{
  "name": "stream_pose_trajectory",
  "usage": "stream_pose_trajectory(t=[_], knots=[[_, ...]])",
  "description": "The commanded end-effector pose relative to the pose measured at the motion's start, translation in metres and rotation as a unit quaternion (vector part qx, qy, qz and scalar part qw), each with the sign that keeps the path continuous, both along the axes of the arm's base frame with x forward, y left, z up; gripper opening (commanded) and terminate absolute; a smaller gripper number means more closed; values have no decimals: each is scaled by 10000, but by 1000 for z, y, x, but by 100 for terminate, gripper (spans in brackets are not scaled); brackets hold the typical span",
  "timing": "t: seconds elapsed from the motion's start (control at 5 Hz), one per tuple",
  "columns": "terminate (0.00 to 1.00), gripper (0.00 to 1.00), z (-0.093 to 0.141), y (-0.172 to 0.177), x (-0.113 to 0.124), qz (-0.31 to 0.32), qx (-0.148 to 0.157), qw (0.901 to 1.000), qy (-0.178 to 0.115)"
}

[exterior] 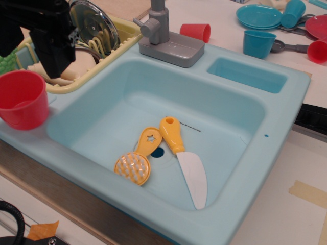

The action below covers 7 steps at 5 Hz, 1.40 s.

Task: Put cup from anywhere into sink

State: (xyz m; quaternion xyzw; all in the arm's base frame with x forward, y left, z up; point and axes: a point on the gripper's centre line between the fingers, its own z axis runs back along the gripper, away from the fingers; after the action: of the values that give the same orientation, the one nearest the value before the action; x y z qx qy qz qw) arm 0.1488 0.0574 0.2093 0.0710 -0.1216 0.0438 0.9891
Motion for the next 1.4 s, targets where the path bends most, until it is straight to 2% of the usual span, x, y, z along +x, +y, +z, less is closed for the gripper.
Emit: stream_pose_trajectory(t=[0.0,0.6,1.2], knots=[[0,100,0,0,0,0,0,10000,0],[0,100,-29,23,-2,360,-132,9993,41],[0,100,-60,32,-2,403,-477,9978,221]])
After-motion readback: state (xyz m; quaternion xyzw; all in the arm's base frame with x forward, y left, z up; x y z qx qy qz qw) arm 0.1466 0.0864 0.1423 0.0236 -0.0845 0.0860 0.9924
